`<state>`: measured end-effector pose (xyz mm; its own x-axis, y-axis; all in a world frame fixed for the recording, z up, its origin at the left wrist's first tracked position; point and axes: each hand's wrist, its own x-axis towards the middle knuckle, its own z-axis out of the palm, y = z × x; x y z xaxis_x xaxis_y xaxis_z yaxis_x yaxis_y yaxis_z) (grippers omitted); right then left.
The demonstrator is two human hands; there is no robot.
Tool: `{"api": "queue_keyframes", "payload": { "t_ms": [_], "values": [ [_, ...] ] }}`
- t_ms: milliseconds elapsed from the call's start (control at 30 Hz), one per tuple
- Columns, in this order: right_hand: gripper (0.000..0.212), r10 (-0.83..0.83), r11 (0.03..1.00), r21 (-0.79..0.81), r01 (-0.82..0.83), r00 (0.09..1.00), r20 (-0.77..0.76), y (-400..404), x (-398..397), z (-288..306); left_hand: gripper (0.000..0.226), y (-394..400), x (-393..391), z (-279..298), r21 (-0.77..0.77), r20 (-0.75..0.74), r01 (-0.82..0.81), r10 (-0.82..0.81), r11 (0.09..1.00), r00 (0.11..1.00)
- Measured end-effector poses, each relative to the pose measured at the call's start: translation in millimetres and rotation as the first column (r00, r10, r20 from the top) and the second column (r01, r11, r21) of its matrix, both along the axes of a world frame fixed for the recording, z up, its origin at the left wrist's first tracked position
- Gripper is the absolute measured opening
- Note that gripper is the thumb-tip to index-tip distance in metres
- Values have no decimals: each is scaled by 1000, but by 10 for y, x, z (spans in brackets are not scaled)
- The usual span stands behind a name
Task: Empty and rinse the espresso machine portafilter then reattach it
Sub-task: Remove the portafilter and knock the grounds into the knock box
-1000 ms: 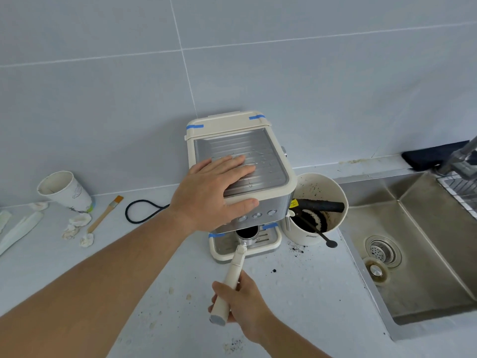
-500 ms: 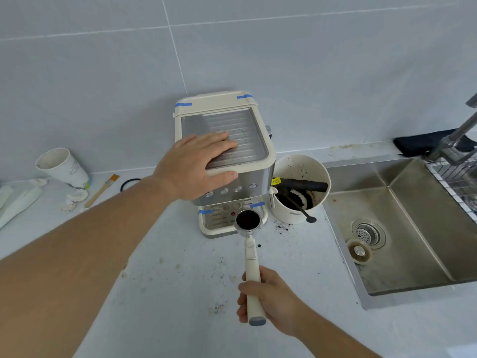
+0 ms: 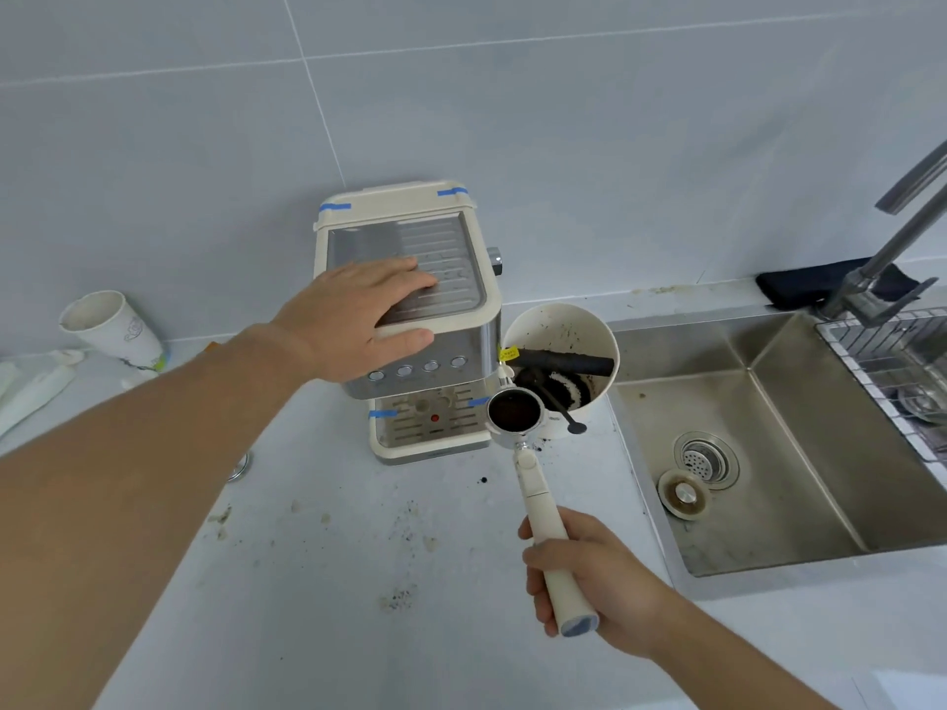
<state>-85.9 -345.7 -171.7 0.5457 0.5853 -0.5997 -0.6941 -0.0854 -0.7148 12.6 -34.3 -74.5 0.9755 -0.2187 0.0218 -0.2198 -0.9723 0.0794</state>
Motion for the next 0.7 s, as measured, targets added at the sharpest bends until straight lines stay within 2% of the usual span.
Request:
{"api": "queue_keyframes", "payload": {
  "t_ms": [233,367,500,700],
  "values": [
    [43,-100,991,96,97,995,29,-262,192,274,70,-397,170,77,-78,0,-10,10,997,1000],
    [42,-173,980,114,164,982,72,-387,377,391,67,-468,337,21,-140,-31,-118,115,983,993],
    [40,-230,969,127,214,964,130,-506,598,452,62,-524,356,-25,-232,15,-195,204,953,979],
    [46,-266,957,147,250,959,103,-629,892,380,59,-516,361,-31,-282,20,-232,248,931,969]
  ]
}}
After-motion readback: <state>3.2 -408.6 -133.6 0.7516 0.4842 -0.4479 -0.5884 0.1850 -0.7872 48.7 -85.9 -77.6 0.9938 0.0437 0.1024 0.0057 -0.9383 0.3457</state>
